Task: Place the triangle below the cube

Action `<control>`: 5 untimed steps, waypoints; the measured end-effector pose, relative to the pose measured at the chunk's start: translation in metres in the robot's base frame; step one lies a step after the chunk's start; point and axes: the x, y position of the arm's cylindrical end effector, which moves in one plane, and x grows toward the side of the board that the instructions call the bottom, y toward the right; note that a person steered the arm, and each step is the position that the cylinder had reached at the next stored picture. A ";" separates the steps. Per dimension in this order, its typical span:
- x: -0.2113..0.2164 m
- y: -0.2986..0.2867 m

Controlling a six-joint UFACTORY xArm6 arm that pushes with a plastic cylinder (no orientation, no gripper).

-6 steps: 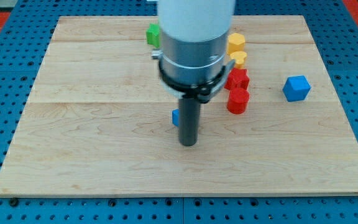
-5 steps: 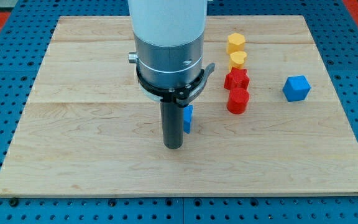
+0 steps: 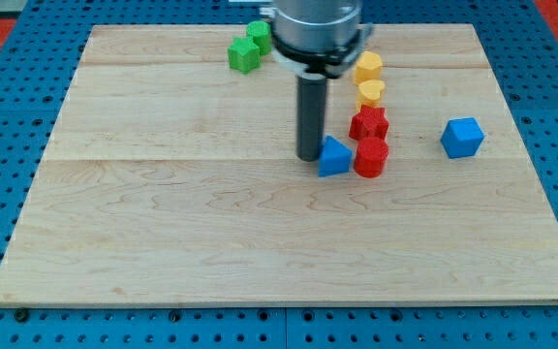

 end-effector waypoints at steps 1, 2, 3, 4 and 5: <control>0.025 0.027; 0.033 0.052; 0.051 0.060; 0.066 0.071; 0.047 0.102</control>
